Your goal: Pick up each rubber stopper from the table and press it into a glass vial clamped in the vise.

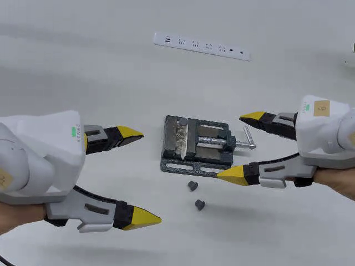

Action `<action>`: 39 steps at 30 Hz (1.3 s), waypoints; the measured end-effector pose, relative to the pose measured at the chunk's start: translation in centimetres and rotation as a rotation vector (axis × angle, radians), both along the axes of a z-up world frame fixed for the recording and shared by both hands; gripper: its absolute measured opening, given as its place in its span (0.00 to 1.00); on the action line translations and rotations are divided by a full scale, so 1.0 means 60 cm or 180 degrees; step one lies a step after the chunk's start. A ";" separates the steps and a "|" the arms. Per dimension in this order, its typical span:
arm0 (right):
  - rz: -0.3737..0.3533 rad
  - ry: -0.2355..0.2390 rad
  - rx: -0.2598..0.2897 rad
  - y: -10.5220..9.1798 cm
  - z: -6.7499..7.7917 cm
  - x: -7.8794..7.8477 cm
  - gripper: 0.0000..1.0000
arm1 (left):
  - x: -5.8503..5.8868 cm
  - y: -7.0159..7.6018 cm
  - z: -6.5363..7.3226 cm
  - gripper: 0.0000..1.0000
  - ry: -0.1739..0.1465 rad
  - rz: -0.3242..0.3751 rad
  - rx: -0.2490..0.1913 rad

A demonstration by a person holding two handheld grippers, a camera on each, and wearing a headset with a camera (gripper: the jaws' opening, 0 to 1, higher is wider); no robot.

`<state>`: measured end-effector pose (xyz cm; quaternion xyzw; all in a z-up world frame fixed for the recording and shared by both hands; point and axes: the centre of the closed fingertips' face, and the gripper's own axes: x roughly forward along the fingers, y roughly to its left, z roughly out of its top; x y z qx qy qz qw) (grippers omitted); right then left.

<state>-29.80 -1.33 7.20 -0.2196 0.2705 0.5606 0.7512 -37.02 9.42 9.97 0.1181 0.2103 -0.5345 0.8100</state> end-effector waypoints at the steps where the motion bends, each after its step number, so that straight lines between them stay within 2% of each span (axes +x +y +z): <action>1: -0.0011 -0.0006 0.0015 -0.005 0.000 -0.003 0.78 | 0.000 -0.001 -0.001 0.77 0.0001 -0.0018 0.0016; 8: -0.0078 -0.0018 0.0111 -0.035 -0.003 -0.014 0.83 | -0.001 -0.014 -0.009 0.74 -0.0017 -0.0168 0.0136; 15: -0.0153 -0.0019 0.0195 -0.064 -0.007 -0.031 0.87 | -0.007 -0.035 -0.027 0.67 -0.0071 -0.0446 0.0298; 21: -0.0182 -0.0004 0.0240 -0.081 -0.015 -0.048 0.90 | -0.009 -0.055 -0.052 0.57 -0.0136 -0.0721 0.0489; 31: -0.0244 0.0013 0.0285 -0.091 -0.016 -0.061 0.90 | -0.009 -0.086 -0.097 0.38 -0.0323 -0.1177 0.0794; 39: -0.0281 0.0024 0.0298 -0.098 -0.017 -0.066 0.90 | -0.009 -0.113 -0.134 0.28 -0.0391 -0.1444 0.0941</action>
